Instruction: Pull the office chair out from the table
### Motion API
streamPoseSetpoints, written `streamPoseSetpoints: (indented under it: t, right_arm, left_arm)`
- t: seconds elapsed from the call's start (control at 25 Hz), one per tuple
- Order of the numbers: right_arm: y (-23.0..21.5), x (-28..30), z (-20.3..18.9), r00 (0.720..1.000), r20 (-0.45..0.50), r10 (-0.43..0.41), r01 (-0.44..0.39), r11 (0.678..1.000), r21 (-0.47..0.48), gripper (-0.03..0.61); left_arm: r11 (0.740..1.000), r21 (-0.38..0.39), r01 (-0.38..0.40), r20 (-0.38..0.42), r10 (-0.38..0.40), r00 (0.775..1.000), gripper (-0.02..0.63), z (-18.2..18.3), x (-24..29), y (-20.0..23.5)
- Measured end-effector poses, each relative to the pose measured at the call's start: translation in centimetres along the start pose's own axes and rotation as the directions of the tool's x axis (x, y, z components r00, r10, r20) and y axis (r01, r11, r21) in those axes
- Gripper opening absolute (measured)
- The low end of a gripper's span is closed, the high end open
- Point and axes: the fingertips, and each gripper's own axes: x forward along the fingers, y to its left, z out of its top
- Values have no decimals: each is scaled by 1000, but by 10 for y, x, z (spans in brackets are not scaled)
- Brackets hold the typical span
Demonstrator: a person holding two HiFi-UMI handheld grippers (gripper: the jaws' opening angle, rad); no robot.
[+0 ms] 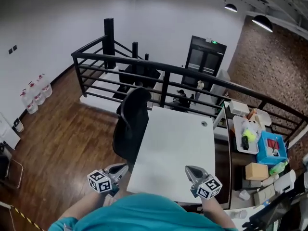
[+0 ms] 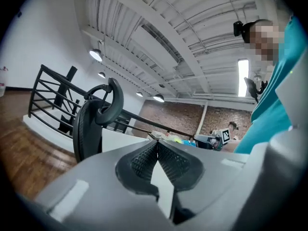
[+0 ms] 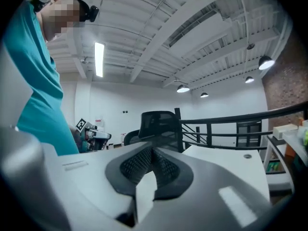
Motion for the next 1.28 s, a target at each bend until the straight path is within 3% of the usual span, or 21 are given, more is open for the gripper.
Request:
streamPoseSetpoints:
  t: [0.16, 0.52, 0.72, 0.84, 0.96, 1.16, 1.28]
  right_arm:
    - [-34, 27, 1, 997, -2, 77, -77, 997, 10, 0]
    - [-36, 131, 57, 970, 45, 237, -234, 970, -66, 11]
    - [16, 219, 87, 947, -1, 320, -317, 938, -140, 236]
    - [39, 276, 83, 954, -51, 295, -299, 938, -176, 348]
    - [44, 329, 68, 971, -101, 215, -232, 953, -197, 402]
    - [37, 391, 45, 983, -162, 84, -123, 961, -249, 407]
    - [29, 404, 40, 987, -158, 28, -69, 963, -259, 365]
  left_arm:
    - [994, -21, -104, 27, 105, 994, 37, 11, 23, 23]
    - [988, 17, -156, 56, 155, 986, 41, 35, 24, 25]
    - [983, 61, -176, 106, 169, 980, 40, 68, -20, 30]
    - [979, 69, -192, 120, 183, 976, 40, 79, -52, 43]
    - [977, 81, -199, 126, 188, 974, 38, 88, -80, 61]
    - [971, 54, -233, 145, 223, 964, 34, 105, -130, 91]
    - [963, 21, -268, 162, 261, 952, 32, 113, -163, 106]
